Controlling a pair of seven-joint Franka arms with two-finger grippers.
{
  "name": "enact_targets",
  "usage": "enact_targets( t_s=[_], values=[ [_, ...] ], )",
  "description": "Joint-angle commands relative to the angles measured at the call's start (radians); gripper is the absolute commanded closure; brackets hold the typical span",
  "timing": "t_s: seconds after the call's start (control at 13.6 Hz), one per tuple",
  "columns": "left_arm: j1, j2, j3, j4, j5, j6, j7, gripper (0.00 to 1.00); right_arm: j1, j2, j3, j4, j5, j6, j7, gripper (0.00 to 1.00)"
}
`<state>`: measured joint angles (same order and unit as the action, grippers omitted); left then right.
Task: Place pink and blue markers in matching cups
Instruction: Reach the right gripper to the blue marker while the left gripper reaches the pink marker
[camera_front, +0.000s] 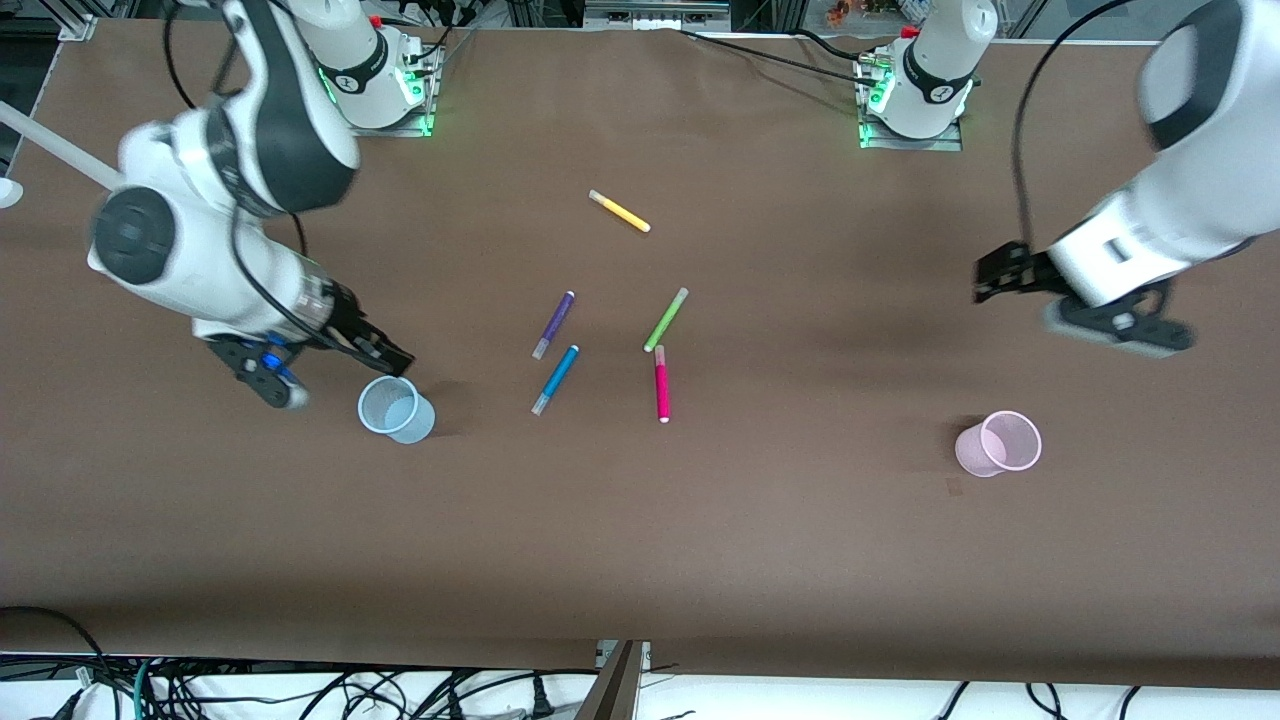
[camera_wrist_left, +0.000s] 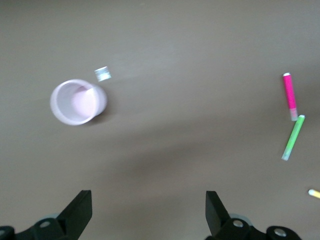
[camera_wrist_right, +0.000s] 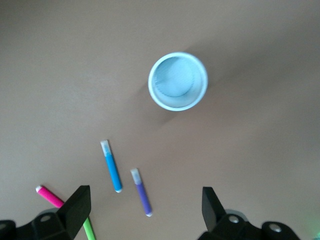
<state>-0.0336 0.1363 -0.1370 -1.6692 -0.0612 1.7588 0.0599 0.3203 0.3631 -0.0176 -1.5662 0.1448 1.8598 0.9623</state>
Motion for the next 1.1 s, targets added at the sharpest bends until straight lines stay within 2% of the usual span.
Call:
enact_targets(
  t_s=[0.0,0.22,0.44,0.66,1.03],
  values=[
    [-0.072,0.058,0.002,0.022,0.001,0.039,-0.119,0.00,0.071,0.084,-0.008,0.006,0.010,0.088,0.100,0.02],
    [-0.184,0.173,0.002,0.032,0.027,0.067,-0.189,0.00,0.129,0.180,-0.008,0.011,0.007,0.165,0.161,0.04],
    [-0.252,0.258,0.000,0.048,0.035,0.102,-0.285,0.00,0.137,0.259,-0.008,0.011,0.038,0.290,0.238,0.06],
    [-0.348,0.341,-0.001,0.045,0.026,0.253,-0.340,0.00,0.174,0.338,-0.008,0.017,0.056,0.390,0.263,0.06],
    [-0.476,0.457,0.001,0.043,0.040,0.500,-0.636,0.00,0.223,0.428,-0.008,0.049,0.041,0.444,0.219,0.06]
  ],
)
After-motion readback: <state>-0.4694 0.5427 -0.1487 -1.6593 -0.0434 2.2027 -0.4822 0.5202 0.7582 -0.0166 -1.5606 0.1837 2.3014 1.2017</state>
